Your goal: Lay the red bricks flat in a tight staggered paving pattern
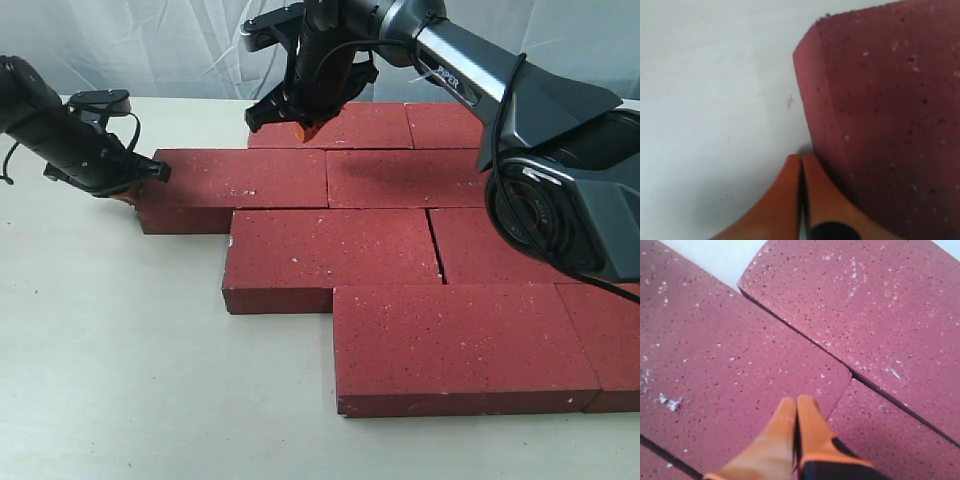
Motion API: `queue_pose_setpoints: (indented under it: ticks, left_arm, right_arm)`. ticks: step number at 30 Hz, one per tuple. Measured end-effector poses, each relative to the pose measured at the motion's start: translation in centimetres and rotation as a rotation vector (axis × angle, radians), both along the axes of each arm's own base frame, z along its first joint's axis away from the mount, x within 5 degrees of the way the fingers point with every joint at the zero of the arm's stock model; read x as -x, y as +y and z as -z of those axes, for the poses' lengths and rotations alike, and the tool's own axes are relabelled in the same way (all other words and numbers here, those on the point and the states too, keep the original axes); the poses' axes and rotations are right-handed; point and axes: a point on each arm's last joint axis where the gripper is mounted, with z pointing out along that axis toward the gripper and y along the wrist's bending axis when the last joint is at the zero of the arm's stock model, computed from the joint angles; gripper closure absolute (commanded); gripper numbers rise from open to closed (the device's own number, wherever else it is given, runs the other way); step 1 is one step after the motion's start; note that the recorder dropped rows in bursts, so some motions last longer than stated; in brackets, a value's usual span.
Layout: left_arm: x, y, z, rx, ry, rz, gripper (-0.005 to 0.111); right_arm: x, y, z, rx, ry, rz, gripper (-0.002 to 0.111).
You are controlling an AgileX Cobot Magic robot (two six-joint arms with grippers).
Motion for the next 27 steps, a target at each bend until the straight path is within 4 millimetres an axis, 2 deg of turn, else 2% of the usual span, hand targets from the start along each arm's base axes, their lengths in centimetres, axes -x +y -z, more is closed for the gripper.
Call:
queue_pose_setpoints:
  ticks: [9, 17, 20, 27]
  left_arm:
    - [-0.1, 0.6, 0.0, -0.025, -0.015, -0.003, 0.107]
    - [0.5, 1.5, -2.4, -0.031, -0.045, -0.063, 0.107]
    - [1.2, 1.6, -2.6, -0.036, -0.058, -0.090, 0.107]
    - [3.3, 1.8, -3.0, -0.053, -0.068, -0.113, 0.107]
  right_arm:
    - [0.0, 0.1, 0.0, -0.009, 0.003, -0.003, 0.109]
    - [0.0, 0.0, 0.0, -0.086, 0.052, 0.010, 0.109]
    - [-0.8, -1.4, -0.1, -0.169, 0.099, 0.042, 0.109]
    - [-3.0, -7.0, -1.1, -0.338, 0.180, 0.152, 0.109]
